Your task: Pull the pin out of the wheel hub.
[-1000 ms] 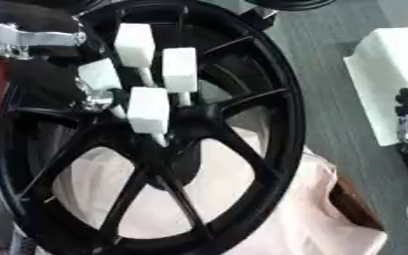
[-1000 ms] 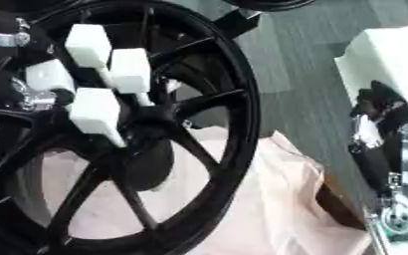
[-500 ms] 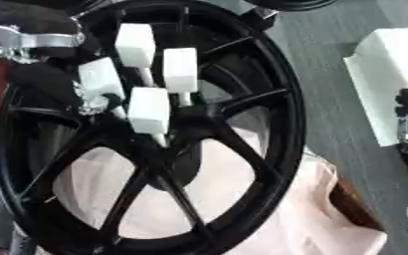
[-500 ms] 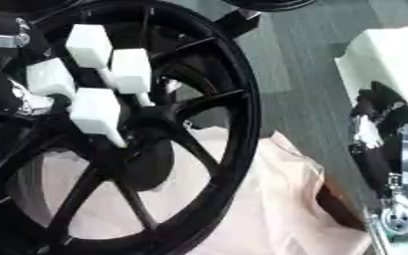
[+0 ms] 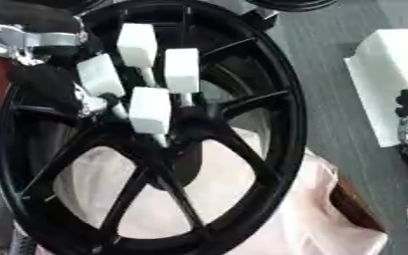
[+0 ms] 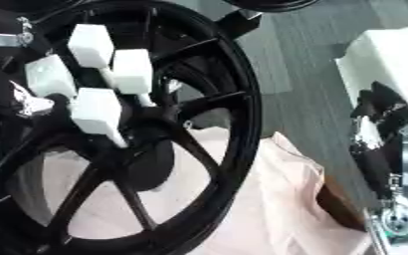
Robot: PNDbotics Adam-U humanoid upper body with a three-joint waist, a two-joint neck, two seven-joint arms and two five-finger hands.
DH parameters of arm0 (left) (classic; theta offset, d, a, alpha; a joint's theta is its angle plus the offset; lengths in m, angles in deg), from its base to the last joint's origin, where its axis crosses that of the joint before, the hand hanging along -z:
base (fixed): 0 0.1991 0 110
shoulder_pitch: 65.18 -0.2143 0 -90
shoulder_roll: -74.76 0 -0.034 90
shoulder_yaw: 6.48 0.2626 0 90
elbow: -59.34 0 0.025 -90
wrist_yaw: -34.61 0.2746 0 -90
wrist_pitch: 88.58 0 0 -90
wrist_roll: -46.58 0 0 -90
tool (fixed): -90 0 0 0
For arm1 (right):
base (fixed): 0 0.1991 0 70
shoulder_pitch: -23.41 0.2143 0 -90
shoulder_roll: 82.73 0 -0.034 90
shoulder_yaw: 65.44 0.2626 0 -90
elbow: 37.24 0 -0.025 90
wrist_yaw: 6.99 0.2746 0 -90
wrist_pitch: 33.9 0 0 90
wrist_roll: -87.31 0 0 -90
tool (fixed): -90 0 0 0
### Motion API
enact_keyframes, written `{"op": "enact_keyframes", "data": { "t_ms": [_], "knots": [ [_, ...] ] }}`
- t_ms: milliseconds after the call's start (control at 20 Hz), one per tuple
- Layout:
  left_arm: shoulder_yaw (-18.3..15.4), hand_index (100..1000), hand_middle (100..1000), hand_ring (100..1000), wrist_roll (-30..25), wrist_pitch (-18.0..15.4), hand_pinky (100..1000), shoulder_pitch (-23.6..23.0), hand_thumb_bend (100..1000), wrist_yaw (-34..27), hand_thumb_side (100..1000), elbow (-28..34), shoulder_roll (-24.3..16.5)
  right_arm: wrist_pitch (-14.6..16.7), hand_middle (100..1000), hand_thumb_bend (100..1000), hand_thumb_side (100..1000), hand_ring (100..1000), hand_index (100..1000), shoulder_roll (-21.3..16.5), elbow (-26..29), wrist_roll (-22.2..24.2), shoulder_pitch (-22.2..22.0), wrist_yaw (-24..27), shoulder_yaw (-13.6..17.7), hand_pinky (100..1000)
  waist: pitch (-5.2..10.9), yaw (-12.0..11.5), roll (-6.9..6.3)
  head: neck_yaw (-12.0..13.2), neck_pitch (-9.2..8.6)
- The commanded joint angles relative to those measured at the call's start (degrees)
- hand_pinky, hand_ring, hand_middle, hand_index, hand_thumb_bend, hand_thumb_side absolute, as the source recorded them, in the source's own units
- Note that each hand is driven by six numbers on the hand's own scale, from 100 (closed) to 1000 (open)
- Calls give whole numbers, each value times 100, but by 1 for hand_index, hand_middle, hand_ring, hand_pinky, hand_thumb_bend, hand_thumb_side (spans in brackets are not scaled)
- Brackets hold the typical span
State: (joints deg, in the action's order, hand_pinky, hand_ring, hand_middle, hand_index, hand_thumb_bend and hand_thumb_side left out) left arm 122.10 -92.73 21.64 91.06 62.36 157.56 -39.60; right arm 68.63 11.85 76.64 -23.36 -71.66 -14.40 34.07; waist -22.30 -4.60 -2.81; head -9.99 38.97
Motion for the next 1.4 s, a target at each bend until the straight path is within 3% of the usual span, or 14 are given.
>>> {"op": "enact_keyframes", "data": {
  "t_ms": [50,500,1050,1400],
  "knots": [
    [-173,490,386,538,-266,325,693,106,125,35,388,140,-149,-17,726,100,569,785,849,-56,71,-6,0,22,26,770,106,-8,23,5,-85],
    [-510,477,367,524,-266,371,681,108,100,145,198,416,-278,-3,726,100,567,785,849,-75,71,-8,-20,42,42,770,143,-46,33,-11,-81],
    [-1207,476,355,520,-266,346,678,177,100,30,197,798,-292,32,727,100,565,785,849,-116,71,-6,-44,81,68,771,195,-107,46,-31,-51],
    [-1925,480,343,517,24,434,670,49,100,107,215,616,-392,69,727,100,562,785,848,-131,71,-28,-73,75,99,771,218,-160,62,-33,-45]
  ]
}}
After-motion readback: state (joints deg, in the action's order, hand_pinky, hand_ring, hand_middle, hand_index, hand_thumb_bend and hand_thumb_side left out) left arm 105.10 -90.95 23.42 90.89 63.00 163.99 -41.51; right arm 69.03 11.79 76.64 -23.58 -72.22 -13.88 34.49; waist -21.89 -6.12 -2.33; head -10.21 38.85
